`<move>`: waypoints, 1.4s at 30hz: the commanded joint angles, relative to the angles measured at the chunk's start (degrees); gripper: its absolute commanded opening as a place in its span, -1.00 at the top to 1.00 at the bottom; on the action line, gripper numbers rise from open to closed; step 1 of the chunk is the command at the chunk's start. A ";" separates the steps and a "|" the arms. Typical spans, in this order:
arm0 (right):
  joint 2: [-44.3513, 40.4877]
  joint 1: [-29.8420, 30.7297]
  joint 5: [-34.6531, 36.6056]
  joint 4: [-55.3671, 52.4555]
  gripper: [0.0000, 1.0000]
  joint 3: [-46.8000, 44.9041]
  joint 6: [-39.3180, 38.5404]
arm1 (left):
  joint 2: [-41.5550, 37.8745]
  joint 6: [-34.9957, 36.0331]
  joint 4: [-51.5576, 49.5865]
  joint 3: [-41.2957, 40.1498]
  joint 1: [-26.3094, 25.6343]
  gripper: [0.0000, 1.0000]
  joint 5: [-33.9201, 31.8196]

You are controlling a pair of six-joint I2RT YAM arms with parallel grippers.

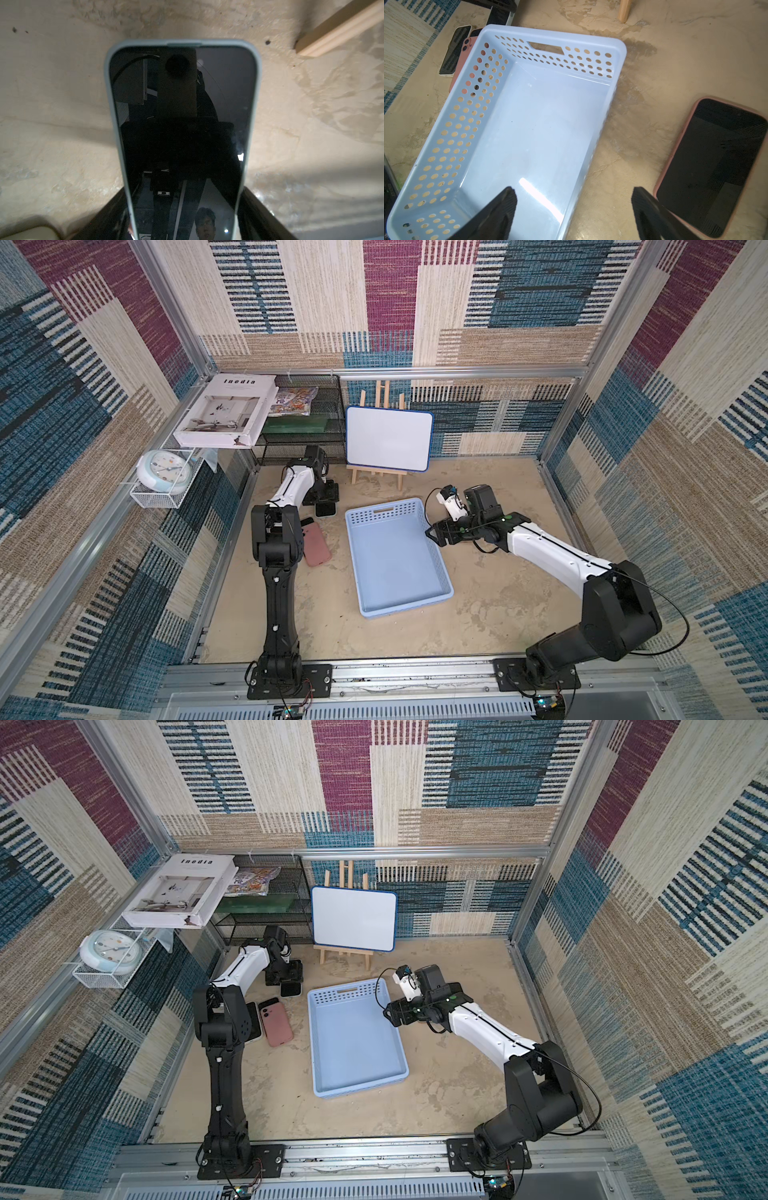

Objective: Take the phone out of the storage box
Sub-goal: Place the phone at the center of the board, then reset both arms

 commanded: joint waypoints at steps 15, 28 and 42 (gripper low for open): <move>2.00 -1.11 1.06 0.36 -0.85 3.67 4.80 | -30.91 2.19 8.93 -16.45 -4.38 -1.00 -1.03; 6.03 -0.81 7.59 4.02 -0.51 1.96 8.84 | -63.97 -0.58 25.41 -57.51 -4.32 -0.99 -14.29; -3.83 -21.35 2.87 31.79 -0.74 -14.19 -6.62 | -81.15 3.34 56.08 -92.80 -3.69 -0.99 -25.37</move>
